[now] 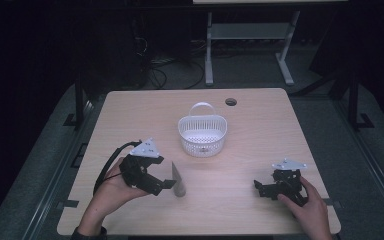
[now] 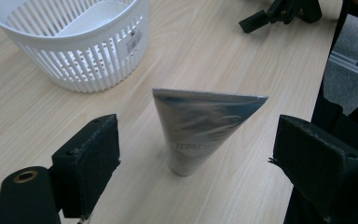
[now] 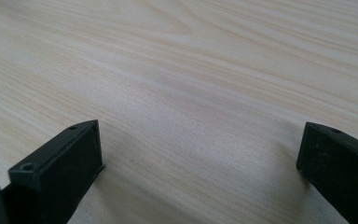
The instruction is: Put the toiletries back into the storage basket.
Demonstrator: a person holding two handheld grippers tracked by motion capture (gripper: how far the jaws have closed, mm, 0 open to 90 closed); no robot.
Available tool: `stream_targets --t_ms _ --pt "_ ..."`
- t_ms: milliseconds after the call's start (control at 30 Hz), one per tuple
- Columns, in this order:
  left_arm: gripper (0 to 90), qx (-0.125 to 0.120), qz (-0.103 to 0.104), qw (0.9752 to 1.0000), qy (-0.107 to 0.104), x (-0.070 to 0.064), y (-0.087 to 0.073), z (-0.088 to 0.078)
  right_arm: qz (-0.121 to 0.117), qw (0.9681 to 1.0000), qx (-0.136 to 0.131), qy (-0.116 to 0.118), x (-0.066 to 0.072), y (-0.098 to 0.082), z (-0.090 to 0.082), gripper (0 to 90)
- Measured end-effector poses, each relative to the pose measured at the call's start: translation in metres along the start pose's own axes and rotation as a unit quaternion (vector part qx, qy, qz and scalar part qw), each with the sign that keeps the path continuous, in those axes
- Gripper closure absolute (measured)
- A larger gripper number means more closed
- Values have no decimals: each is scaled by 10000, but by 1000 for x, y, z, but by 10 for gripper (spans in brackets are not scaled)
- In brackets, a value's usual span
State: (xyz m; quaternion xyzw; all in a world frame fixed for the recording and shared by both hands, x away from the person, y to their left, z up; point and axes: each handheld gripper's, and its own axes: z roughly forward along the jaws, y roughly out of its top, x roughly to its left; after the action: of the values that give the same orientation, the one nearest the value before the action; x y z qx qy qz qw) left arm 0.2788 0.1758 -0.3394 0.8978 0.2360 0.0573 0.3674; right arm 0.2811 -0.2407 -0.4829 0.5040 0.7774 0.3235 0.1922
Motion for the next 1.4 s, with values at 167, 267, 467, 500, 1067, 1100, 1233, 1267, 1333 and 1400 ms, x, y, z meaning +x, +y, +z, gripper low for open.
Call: stream_targets --t_ms 167,267,467,500,1067,1100,1233,1267,1333,1400 --pt "132 58 56 10000 -10 -3 6 5 -1 10000 0 0 0 0 0 0" --pt "132 117 116 9999 -42 -5 11 11 1 10000 0 0 0 0 0 0" --pt "132 206 171 9996 -55 -6 17 19 2 10000 -1 2 0 0 0 0" --pt "133 210 171 9996 -65 -6 18 20 -2 10000 0 4 0 0 0 0" --pt "146 534 274 9982 -58 -6 23 38 1 10000 0 3 0 0 0 0" --pt "149 510 260 9983 -49 -7 23 38 1 10000 1 3 0 0 0 0" --pt "227 469 265 9985 -50 -6 24 37 1 10000 1 2 0 0 0 0" --pt "245 455 257 9986 -51 -6 24 37 1 10000 1 3 0 0 0 0" --pt "279 438 253 9987 -26 -6 24 36 1 10000 0 3 0 0 0 0" --pt "287 442 258 9987 -18 -6 24 35 0 10000 0 3 0 0 0 0"
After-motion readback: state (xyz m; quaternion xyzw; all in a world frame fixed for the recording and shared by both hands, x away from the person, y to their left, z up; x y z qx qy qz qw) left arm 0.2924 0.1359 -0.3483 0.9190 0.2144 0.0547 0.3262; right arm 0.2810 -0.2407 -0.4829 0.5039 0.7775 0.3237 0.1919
